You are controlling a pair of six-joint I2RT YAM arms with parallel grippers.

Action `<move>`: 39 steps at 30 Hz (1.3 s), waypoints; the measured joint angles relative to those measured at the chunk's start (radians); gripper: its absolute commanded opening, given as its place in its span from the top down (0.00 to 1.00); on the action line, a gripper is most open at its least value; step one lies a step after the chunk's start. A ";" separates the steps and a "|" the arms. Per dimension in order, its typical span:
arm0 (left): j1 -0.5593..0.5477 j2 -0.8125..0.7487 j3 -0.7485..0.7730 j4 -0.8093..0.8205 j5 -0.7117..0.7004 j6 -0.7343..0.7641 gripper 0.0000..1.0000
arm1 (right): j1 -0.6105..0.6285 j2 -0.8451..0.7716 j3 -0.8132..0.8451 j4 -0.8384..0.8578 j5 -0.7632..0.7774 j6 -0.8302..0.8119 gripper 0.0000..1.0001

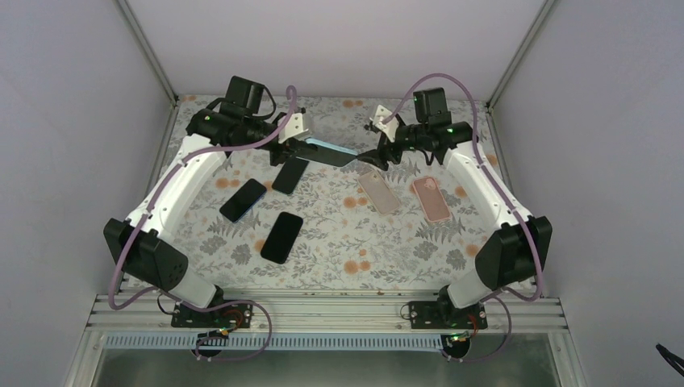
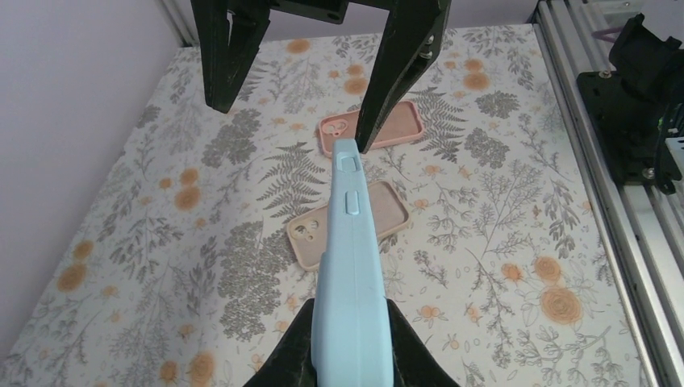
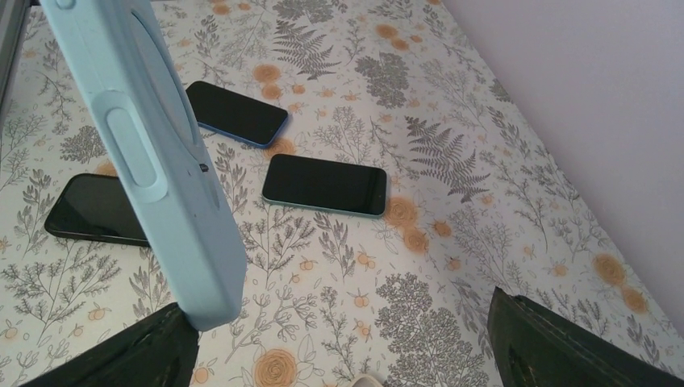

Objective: Take the phone out of the phone case
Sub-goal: Remove the phone case from the phone.

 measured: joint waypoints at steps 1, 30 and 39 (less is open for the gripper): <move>0.000 0.005 0.008 -0.002 -0.003 0.005 0.98 | -0.004 0.008 0.010 -0.003 -0.001 0.000 0.09; -0.155 0.013 0.118 -0.243 -0.122 0.129 0.98 | -0.041 0.209 0.294 -0.254 -0.034 -0.150 0.12; -0.197 0.013 0.118 -0.282 -0.109 0.122 0.98 | -0.050 0.215 0.321 -0.237 -0.018 -0.162 0.10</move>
